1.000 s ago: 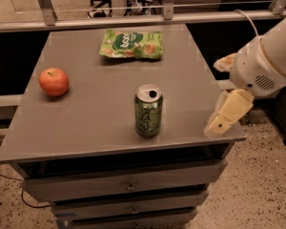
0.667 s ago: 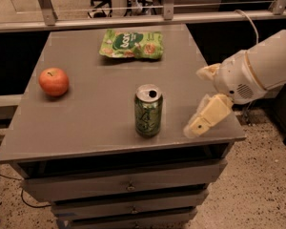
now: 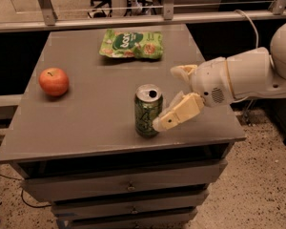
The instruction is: Knock green can over
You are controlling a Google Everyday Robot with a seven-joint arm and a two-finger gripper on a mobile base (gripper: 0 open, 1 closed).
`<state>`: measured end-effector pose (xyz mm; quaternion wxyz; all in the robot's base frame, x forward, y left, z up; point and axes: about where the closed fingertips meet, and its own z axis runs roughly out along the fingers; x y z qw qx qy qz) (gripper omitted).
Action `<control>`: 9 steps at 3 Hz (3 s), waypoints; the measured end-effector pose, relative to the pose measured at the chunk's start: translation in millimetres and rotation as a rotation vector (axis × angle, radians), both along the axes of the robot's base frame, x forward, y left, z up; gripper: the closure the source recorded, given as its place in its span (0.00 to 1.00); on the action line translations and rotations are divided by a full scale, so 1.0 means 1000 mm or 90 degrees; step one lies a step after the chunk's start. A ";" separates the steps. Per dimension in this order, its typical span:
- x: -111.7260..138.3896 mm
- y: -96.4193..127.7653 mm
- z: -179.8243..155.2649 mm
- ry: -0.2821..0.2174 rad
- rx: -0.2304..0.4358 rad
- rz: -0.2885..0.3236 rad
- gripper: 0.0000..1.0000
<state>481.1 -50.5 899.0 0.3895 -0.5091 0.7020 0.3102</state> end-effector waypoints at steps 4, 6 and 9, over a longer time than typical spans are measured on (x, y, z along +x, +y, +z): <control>0.071 0.055 0.014 -0.144 0.090 0.003 0.00; 0.118 0.069 0.052 -0.177 0.129 -0.012 0.00; 0.111 0.006 -0.017 -0.107 0.116 0.009 0.00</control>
Offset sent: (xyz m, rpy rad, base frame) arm 0.0503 0.0486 -0.0213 0.1343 -0.1884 0.0063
